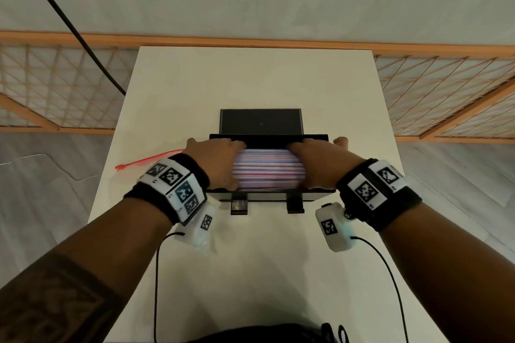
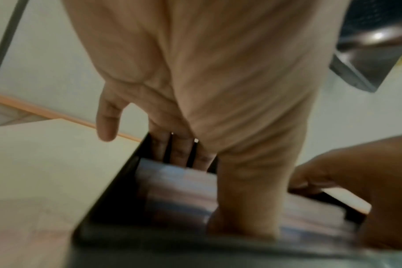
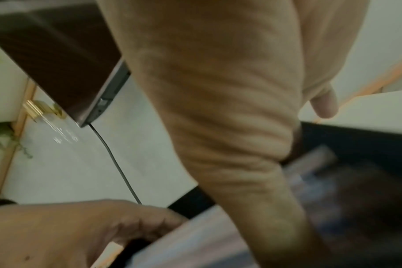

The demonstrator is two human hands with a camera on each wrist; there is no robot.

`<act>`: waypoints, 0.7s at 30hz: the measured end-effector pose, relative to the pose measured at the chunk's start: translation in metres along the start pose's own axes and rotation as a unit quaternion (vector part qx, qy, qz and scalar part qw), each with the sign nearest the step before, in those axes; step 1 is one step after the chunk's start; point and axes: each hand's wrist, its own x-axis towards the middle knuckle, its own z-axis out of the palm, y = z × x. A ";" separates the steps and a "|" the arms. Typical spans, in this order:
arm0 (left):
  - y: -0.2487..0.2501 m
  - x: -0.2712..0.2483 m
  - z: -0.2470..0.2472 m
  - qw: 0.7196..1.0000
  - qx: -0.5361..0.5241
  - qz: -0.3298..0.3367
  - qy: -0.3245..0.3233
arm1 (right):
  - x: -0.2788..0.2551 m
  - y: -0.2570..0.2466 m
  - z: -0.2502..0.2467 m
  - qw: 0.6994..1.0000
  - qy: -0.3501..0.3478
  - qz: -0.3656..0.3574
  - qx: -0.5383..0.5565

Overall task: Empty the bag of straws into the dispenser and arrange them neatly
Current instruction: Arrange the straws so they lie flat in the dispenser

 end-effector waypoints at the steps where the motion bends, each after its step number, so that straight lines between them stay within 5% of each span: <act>1: 0.002 0.002 0.001 1.000 0.002 0.002 0.006 | 0.003 -0.002 0.003 1.000 0.000 0.001 0.001; 7: 0.002 0.007 0.014 0.995 -0.004 0.008 0.095 | 0.006 -0.008 0.014 0.999 0.041 0.032 0.001; 13: 0.005 -0.004 0.022 0.982 -0.021 -0.006 0.189 | -0.003 -0.008 0.026 0.984 0.167 0.055 0.033; 21: 0.004 -0.014 0.033 0.966 -0.111 -0.002 0.232 | -0.009 -0.009 0.034 0.969 0.219 0.052 0.097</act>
